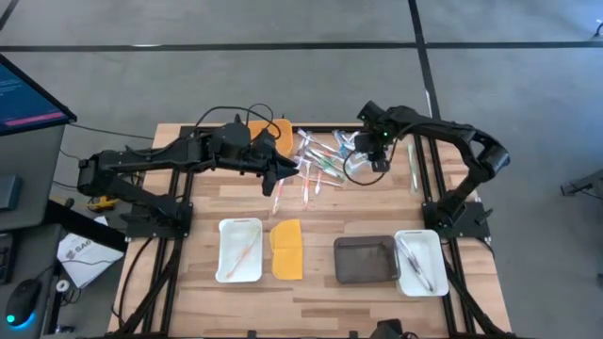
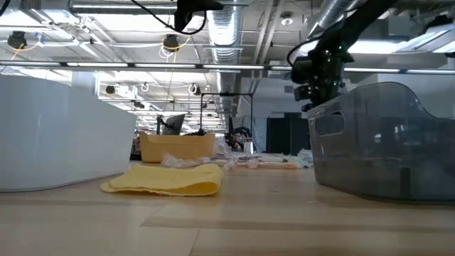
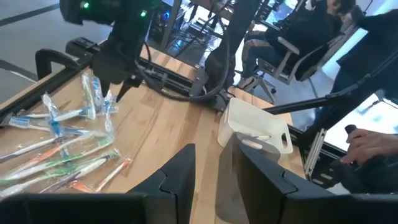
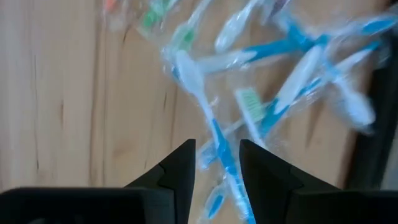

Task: Pick & Place Toothbrushes
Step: Put the blue toothbrush into the black bin

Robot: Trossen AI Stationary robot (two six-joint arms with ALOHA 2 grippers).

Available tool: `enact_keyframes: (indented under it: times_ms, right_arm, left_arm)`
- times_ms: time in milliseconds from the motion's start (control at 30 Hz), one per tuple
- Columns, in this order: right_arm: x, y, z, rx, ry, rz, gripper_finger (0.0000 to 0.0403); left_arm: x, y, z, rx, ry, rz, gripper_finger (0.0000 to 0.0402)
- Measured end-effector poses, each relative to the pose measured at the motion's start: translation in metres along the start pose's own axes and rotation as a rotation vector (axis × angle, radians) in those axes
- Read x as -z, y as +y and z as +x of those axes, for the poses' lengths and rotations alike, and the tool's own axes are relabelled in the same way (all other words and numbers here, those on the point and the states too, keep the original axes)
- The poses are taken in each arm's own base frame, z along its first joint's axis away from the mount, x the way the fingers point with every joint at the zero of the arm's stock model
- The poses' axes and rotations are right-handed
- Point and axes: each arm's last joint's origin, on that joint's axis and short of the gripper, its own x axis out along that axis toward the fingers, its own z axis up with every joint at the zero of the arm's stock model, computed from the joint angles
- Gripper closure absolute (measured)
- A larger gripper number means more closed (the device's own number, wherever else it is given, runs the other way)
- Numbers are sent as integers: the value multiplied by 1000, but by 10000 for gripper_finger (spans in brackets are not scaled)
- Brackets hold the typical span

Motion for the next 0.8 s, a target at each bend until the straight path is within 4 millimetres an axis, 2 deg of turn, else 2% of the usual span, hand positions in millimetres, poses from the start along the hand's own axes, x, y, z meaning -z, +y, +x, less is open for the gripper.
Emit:
enact_keyframes:
  times_ms: [133,367,800]
  right_arm:
    - [1,-2,16,-50,43,7,282]
    - [-3,-3,33,-59,89,-4,282]
    - [-6,-9,43,3,105,-3,282]
  left_arm:
    - [1,-2,0,6,3,-5,294]
    - [4,-8,1,27,18,-9,294]
    - [6,-8,1,21,40,-9,294]
